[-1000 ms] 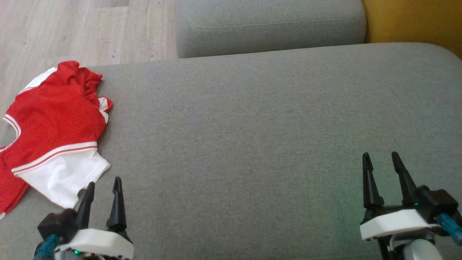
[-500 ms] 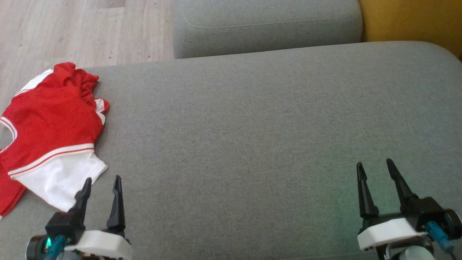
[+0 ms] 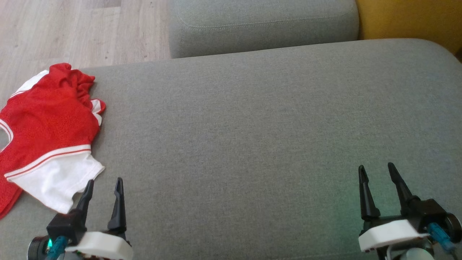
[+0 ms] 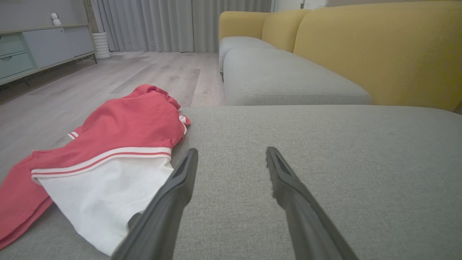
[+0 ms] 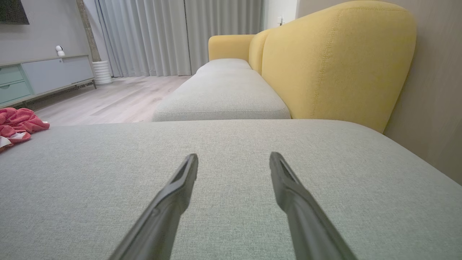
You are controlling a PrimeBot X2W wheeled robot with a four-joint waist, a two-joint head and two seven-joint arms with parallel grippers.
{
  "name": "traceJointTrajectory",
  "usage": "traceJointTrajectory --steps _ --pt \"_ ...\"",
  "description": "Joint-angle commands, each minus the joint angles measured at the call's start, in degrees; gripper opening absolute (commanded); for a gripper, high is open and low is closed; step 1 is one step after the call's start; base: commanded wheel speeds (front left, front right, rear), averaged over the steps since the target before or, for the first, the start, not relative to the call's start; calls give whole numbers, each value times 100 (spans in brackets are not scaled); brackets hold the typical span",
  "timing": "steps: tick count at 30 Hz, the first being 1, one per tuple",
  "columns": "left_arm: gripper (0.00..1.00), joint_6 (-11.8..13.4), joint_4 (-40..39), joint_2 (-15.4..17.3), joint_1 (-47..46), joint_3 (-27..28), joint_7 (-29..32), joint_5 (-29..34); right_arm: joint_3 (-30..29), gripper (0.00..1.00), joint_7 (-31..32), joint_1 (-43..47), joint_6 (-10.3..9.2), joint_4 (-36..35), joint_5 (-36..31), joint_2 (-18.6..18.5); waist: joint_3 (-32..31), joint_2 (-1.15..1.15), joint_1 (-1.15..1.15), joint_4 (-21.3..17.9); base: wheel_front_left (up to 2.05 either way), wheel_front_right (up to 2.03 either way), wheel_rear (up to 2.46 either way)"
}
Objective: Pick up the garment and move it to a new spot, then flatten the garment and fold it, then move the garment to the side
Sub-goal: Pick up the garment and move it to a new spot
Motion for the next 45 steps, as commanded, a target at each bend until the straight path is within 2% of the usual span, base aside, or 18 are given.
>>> traceJointTrajectory --steps 1,11,15,24,28,33,38,45 --pt "100 8 -171 54 -127 193 -72 -8 110 100 -63 -152 -4 -153 24 -54 2 0 0 -2 0 0 0" --pt "100 -2 -131 48 -136 165 -72 -16 155 100 -63 -132 -4 -144 20 -54 -17 0 0 142 0 0 0" --pt "100 10 -116 45 -135 121 -72 -58 212 100 -63 -86 -4 -158 37 -54 -27 0 0 469 0 0 0" --pt "100 77 -41 41 36 46 -72 -160 545 100 -63 -120 -4 -107 84 -54 -75 0 0 1525 0 0 0" --pt "100 117 -53 40 114 91 -72 -242 723 100 -63 -207 -4 -69 75 -54 -71 0 0 1734 0 0 0" --pt "100 165 42 40 -24 172 -72 -502 847 100 -63 -348 -4 -61 58 -54 81 0 0 1723 0 0 0" --pt "100 331 489 40 -643 355 -50 -840 921 100 -63 -578 -4 -149 -28 -54 551 0 0 1561 0 0 0" --pt "100 590 1275 152 -1956 757 736 -1369 983 100 -63 -1132 -4 -347 -216 -54 1580 0 0 1259 0 0 0"
